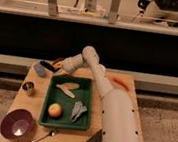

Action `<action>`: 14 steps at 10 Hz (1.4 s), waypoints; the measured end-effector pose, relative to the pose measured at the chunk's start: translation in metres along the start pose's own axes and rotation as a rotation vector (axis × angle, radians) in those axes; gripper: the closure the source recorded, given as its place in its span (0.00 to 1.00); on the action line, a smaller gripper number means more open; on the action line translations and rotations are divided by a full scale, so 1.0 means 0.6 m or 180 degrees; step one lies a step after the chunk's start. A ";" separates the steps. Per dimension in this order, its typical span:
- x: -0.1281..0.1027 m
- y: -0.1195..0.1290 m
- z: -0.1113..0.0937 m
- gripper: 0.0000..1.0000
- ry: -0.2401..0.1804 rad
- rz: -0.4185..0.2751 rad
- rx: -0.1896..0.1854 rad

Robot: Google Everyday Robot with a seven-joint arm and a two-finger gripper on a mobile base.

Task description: Wipe red bowl with brush

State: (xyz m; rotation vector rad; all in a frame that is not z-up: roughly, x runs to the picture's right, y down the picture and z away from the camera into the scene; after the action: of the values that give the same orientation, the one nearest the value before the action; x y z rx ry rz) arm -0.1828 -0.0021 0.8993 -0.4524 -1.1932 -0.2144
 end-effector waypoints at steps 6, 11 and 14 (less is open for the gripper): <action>0.049 -0.050 -0.056 1.00 0.0264 0.0037 0.0211; 0.021 -0.048 -0.037 1.00 0.0134 -0.0112 0.0020; -0.003 -0.027 -0.053 1.00 0.0204 -0.0226 -0.0236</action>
State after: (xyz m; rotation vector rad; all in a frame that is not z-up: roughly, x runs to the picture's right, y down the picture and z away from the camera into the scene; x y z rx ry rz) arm -0.1630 -0.0311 0.8919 -0.4649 -1.1422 -0.3327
